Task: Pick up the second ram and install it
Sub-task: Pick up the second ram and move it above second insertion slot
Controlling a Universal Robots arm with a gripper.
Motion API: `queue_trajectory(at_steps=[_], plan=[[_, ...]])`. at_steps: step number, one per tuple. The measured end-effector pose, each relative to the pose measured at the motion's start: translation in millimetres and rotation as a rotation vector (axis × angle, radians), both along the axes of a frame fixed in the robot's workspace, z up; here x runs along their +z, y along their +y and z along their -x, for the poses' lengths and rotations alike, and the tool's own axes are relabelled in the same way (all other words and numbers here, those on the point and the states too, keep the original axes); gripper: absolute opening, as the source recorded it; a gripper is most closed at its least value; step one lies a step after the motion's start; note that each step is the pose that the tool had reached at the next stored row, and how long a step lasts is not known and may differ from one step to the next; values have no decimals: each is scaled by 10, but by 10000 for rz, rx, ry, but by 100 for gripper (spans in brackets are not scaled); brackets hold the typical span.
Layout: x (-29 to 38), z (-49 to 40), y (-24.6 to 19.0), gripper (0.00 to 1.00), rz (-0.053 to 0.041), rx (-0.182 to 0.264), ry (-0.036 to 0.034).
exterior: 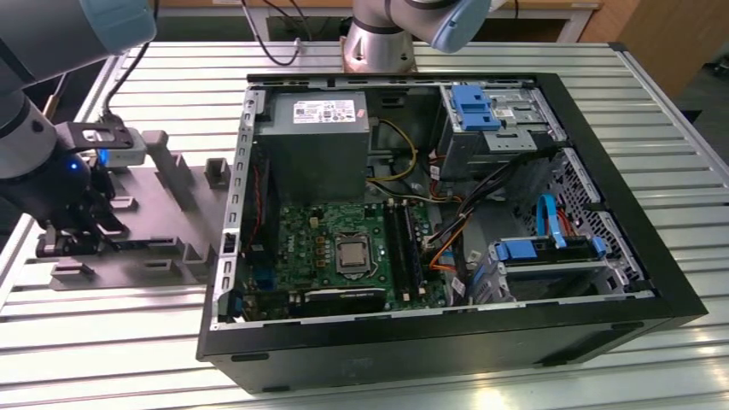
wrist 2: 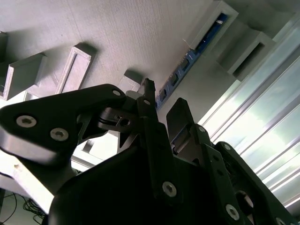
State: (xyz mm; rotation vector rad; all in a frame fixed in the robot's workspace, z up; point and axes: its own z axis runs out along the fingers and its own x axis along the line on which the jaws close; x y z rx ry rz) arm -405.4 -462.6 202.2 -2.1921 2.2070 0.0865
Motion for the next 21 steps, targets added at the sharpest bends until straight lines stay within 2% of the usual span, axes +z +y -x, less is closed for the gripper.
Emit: queue_trajectory(at_steps=[6, 11, 12, 21], plan=[[-78, 0, -1, 38, 0, -3, 9], [-98, 0, 0, 36, -1, -5, 8], [-104, 0, -1, 29, -1, -4, 7], [-140, 0, -1, 28, 1, -5, 9]])
